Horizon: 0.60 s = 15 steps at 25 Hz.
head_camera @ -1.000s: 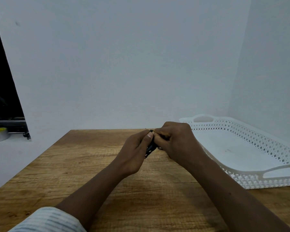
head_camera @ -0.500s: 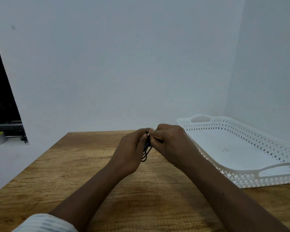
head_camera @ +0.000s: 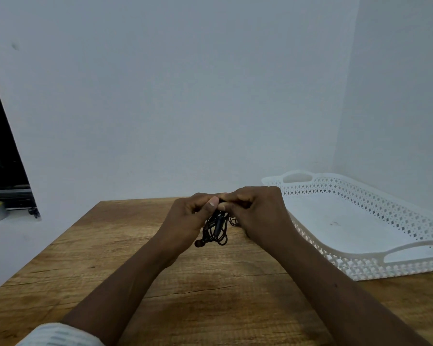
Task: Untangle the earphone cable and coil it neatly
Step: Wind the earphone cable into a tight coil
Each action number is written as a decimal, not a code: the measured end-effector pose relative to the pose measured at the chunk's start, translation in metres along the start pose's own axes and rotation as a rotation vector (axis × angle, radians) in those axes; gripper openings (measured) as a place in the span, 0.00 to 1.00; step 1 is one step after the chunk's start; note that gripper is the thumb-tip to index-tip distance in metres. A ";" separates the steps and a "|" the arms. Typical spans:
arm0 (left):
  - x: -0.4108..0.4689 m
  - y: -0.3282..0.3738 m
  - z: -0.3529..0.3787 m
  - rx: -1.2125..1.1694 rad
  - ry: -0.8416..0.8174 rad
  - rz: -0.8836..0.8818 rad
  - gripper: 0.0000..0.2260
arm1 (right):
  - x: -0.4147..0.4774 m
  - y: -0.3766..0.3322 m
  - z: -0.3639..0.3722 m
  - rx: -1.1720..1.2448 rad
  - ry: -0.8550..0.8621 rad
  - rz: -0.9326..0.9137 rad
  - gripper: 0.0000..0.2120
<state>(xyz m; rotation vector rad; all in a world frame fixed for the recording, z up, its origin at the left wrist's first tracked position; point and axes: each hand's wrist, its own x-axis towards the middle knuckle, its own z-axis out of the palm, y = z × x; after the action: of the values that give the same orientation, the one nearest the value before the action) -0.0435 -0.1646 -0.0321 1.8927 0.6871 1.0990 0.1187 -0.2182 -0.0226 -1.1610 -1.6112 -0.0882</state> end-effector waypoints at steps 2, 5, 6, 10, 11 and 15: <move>0.001 -0.002 -0.002 -0.078 0.071 -0.015 0.08 | 0.000 -0.001 -0.001 0.083 -0.024 0.138 0.05; 0.001 -0.008 -0.001 -0.049 0.199 0.023 0.04 | 0.000 0.001 -0.001 0.056 -0.105 0.199 0.06; 0.001 -0.011 -0.001 -0.011 0.202 0.036 0.04 | -0.001 0.002 0.001 0.049 -0.123 0.209 0.07; -0.002 -0.019 0.009 0.058 0.166 0.084 0.02 | -0.002 0.004 0.004 0.095 -0.093 0.254 0.06; -0.002 -0.020 0.011 0.064 0.167 0.086 0.03 | -0.002 0.005 0.006 0.116 -0.087 0.276 0.06; -0.004 -0.031 0.013 0.165 0.175 0.058 0.08 | -0.008 0.015 0.016 0.196 -0.152 0.395 0.08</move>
<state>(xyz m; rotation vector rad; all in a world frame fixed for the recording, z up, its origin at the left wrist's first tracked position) -0.0352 -0.1569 -0.0637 1.9815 0.8482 1.2908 0.1175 -0.2062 -0.0426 -1.3324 -1.4531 0.4127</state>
